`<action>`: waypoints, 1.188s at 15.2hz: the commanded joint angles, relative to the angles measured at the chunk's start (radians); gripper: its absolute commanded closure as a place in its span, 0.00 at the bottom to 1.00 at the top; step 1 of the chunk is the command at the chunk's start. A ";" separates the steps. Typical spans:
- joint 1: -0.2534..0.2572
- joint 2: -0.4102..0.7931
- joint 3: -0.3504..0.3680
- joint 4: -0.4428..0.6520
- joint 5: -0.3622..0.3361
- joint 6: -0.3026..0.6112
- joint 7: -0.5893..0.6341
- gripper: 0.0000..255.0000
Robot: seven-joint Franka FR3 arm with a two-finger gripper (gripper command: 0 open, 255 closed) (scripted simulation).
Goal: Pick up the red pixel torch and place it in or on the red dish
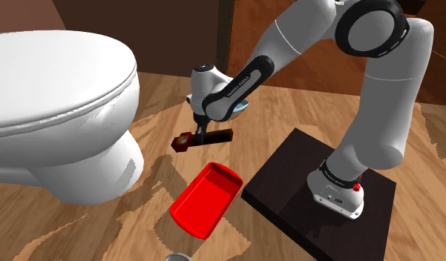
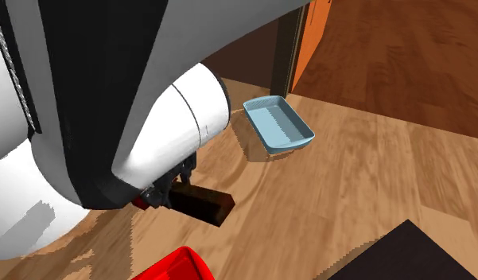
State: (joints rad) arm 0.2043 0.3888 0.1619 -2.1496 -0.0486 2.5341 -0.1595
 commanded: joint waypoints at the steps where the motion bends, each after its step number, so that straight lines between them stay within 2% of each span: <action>1: 0.023 -0.033 0.010 -0.047 0.001 0.016 0.035 1.00; 10: 0.154 -0.153 0.076 -0.233 0.002 0.087 0.237 1.00; 17: 0.274 -0.211 0.143 -0.317 -0.002 0.117 0.429 1.00; 18: 0.276 -0.197 0.139 -0.316 -0.011 0.130 0.435 1.00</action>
State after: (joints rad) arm 0.4719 0.1933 0.2974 -2.4619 -0.0577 2.6606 0.2603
